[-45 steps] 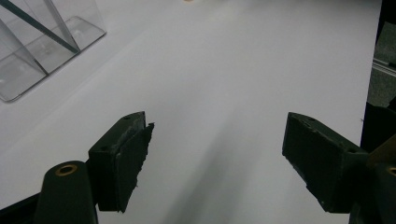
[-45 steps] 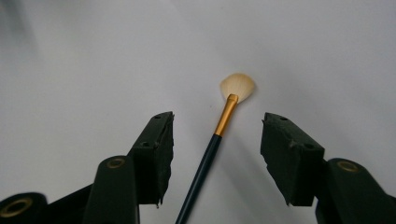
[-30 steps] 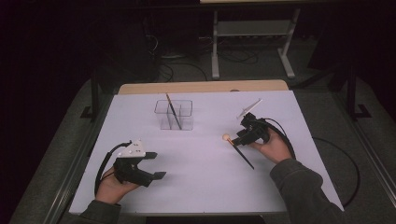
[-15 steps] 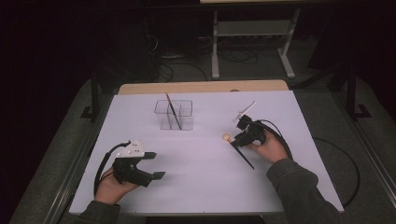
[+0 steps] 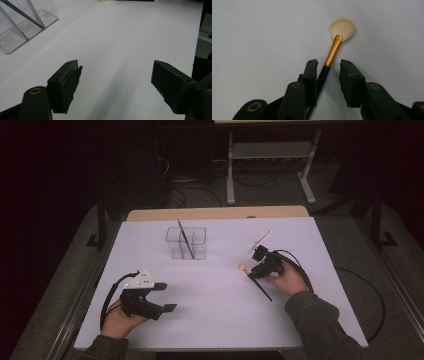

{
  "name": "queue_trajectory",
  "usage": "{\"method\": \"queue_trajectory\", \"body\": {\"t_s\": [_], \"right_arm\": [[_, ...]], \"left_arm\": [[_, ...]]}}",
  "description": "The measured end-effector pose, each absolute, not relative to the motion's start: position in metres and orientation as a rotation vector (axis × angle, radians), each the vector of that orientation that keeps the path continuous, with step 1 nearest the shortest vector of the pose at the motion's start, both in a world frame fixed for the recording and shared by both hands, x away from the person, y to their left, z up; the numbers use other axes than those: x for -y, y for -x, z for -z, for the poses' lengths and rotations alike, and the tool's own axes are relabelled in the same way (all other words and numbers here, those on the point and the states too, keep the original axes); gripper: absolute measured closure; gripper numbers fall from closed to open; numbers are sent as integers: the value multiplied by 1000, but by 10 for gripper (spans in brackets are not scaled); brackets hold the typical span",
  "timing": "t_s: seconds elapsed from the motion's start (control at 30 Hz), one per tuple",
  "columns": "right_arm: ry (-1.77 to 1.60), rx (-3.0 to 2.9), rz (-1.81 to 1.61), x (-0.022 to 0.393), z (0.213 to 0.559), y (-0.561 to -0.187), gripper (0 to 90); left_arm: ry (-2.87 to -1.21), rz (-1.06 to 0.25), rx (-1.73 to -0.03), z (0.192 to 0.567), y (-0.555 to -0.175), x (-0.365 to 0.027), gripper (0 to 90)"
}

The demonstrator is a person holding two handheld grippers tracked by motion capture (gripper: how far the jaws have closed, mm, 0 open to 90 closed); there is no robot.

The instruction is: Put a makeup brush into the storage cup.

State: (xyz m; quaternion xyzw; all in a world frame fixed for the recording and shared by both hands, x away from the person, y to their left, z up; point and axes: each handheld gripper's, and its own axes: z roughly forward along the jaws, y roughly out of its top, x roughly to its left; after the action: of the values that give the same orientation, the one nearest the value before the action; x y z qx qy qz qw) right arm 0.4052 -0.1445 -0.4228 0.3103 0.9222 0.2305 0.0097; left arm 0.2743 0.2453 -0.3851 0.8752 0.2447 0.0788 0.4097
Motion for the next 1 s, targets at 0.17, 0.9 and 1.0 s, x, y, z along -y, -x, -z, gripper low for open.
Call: {"method": "queue_trajectory", "body": {"t_s": [0.17, 0.9, 1.0], "right_arm": [[-961, -2885, -691, 144, 424, -405, 691], [-889, -2862, -554, 137, 425, -401, 830], [-882, -2868, -552, 137, 424, -401, 833]], "left_arm": [[-2204, -198, -619, 385, -275, -246, 220], [-2201, -184, -625, 387, -276, -246, 220], [-2199, -190, -618, 386, -276, -246, 220]]}}
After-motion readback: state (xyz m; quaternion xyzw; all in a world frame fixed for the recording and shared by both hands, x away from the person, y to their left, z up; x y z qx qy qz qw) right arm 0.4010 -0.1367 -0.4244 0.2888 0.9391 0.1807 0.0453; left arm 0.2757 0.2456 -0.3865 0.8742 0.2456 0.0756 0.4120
